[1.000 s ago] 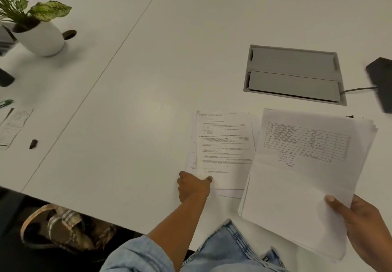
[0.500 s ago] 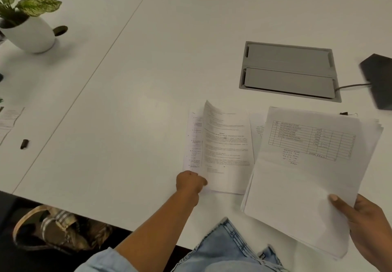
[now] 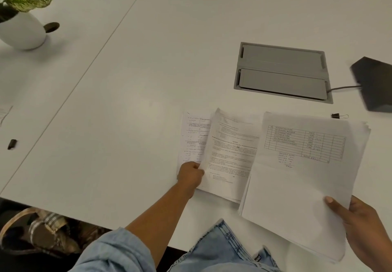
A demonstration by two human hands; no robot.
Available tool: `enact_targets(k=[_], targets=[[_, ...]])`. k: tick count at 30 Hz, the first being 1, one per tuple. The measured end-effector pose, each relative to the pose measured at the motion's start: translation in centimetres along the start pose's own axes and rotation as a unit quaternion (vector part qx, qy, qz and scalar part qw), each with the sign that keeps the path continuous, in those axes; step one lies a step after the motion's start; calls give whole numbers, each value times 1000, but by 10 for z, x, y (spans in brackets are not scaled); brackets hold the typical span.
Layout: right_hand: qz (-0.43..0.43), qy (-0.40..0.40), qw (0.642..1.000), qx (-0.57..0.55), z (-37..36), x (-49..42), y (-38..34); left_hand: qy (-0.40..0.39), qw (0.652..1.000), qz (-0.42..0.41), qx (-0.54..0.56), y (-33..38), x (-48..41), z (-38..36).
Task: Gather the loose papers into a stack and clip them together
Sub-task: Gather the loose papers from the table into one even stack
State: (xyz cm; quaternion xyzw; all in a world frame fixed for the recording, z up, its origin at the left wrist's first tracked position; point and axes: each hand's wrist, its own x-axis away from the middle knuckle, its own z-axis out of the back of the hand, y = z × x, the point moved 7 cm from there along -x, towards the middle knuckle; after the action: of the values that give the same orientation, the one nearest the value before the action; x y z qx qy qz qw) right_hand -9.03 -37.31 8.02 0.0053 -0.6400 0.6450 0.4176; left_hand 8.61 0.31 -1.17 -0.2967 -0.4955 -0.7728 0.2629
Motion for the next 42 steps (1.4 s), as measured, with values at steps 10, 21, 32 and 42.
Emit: enact_targets(k=[10,21,32,42], targets=[[-8,15,1000,-6,11,4,8,-44,993,-69,-82,11,2,-34],[-30,50,998,-13,31,-8,26,-24,994,-91,62,7,18,8],[-24,35,999,-21,23,-16,12,36,961,-173,211,48,52,83],[14,-70,997,20,-52,-8,-19,-160,950,-188,191,71,96,18]])
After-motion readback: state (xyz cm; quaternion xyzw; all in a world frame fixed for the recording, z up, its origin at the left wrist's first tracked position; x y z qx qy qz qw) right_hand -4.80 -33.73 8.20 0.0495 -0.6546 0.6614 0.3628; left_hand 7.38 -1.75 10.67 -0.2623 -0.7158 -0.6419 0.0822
